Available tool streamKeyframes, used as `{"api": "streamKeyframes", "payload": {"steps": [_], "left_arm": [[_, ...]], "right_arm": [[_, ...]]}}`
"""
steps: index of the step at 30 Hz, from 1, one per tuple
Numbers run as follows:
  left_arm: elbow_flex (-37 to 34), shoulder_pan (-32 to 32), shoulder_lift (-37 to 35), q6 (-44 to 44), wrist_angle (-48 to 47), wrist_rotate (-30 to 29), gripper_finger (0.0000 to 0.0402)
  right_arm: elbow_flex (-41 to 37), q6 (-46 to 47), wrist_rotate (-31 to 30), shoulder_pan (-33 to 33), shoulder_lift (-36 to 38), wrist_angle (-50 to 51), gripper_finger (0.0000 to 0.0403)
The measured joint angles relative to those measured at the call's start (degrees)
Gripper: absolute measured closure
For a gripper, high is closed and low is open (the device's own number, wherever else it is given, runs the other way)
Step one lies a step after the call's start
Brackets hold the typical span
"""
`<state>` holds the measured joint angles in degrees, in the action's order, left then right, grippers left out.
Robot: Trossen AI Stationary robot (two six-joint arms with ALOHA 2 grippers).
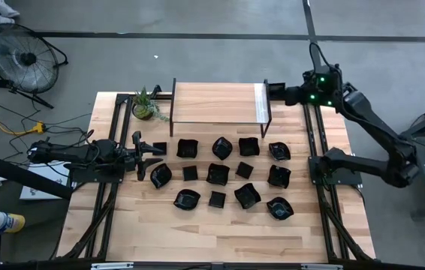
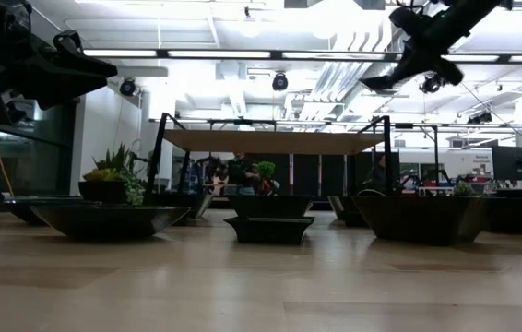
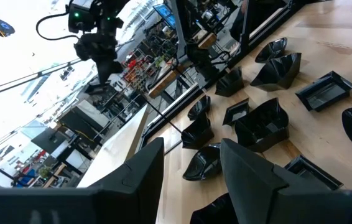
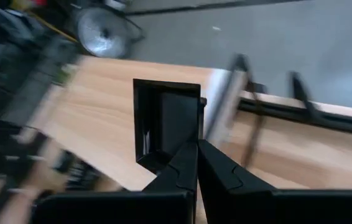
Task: Pick & Place Mini shaped plates
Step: Put the black square plate on the shelf
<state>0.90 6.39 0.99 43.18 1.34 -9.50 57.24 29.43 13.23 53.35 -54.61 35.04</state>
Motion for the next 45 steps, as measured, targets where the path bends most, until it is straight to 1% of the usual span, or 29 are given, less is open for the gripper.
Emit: {"api": "streamKeyframes", "payload": {"steps": [3,13,22,28,31,45], "left_arm": [[0.0,0.01,-0.01,0.0,0.0,0.0,0.0247],[0.0,0.0,-0.01,0.0,0.0,0.0,0.0247],[-0.01,0.01,-0.01,0.0,0.0,0.0,0.0247],[-0.02,0.01,-0.02,0.0,0.0,0.0,0.0247],[-0.01,0.0,-0.02,0.0,0.0,0.0,0.0247],[0.0,-0.01,-0.02,0.0,0.0,0.0,0.0247]], "right_arm": [[-1.08,2.4,0.86,-1.56,-1.69,-4.3,0.0403],[-1.16,5.29,0.62,-7.06,-11.41,-12.07,0.0403],[-1.16,8.29,1.7,-8.16,-18.8,-14.36,0.0403],[-1.16,10.41,1.34,-8.14,-20.9,-14.79,0.0403],[-1.16,10.71,2.26,-8.14,-21.54,-14.79,0.0403],[-1.16,12.81,1.71,-8.14,-21.64,-12.16,0.0403]]}}
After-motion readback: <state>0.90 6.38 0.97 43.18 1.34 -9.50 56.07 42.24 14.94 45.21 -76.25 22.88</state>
